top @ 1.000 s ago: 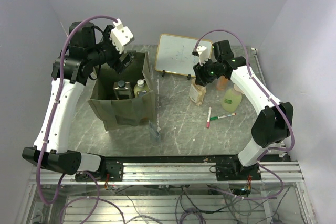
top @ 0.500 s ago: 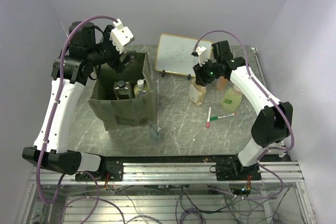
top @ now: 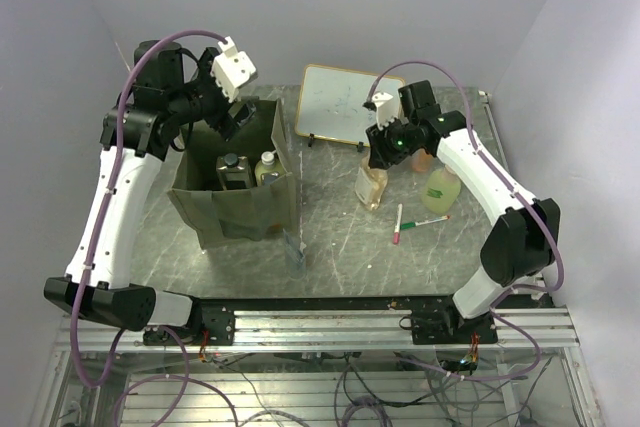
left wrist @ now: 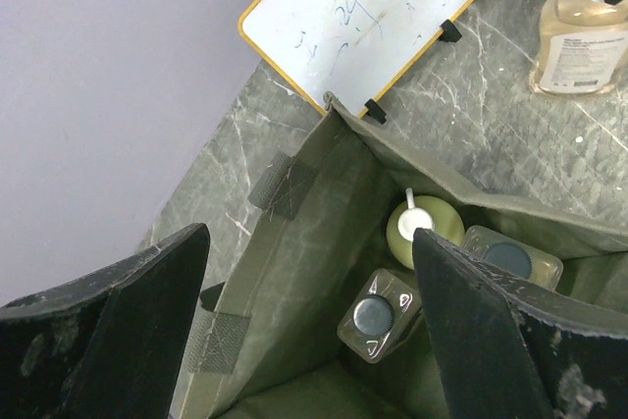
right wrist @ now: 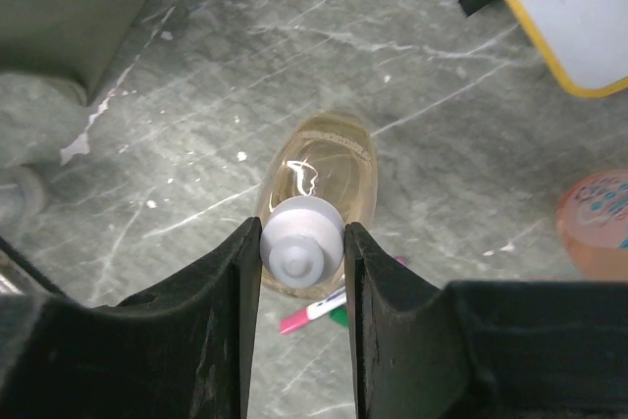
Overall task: Place the personal care products into the canvas bag
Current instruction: Move the care product at the center of the board.
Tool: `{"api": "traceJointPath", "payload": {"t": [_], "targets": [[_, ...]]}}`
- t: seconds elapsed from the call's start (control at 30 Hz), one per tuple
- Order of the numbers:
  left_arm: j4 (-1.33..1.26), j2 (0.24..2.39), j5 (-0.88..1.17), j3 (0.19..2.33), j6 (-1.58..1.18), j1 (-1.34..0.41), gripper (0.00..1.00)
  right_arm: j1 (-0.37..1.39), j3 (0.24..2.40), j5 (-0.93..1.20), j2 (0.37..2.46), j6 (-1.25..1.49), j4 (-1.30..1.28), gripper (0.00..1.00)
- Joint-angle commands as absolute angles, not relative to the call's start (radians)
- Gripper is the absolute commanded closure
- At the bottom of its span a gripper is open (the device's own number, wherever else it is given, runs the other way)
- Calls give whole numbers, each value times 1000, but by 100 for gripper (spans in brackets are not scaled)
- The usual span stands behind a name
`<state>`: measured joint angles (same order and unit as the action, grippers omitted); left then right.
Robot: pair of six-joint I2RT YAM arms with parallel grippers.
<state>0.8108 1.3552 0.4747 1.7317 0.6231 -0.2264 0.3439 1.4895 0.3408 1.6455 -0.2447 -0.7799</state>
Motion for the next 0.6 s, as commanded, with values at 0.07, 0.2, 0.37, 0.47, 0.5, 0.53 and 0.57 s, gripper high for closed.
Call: {"api": "traceJointPath", "payload": {"t": [0.07,0.2,0.37,0.47,0.5,0.53,0.57], "targets": [[772,1367,479,1749,620,-241,5,402,1471,332,1538,-94,-780,100],[757,1376,473,1754,588,-254,6,451,1419,256,1494,-28,-752,100],[740,1386,470,1761,550,-277,7,488,1354,182,1458,34,-736,100],[743,1391,453,1765,557,-300,8,524,1319,171,1439,60,-731,100],[743,1392,446,1764,559,-310,8,528,1309,169,1434,65,-730,100],[742,1395,444,1764,559,-318,8,530,1303,172,1431,70,-731,100],[740,1397,443,1764,556,-325,8,531,1296,179,1430,73,-729,98]]}}
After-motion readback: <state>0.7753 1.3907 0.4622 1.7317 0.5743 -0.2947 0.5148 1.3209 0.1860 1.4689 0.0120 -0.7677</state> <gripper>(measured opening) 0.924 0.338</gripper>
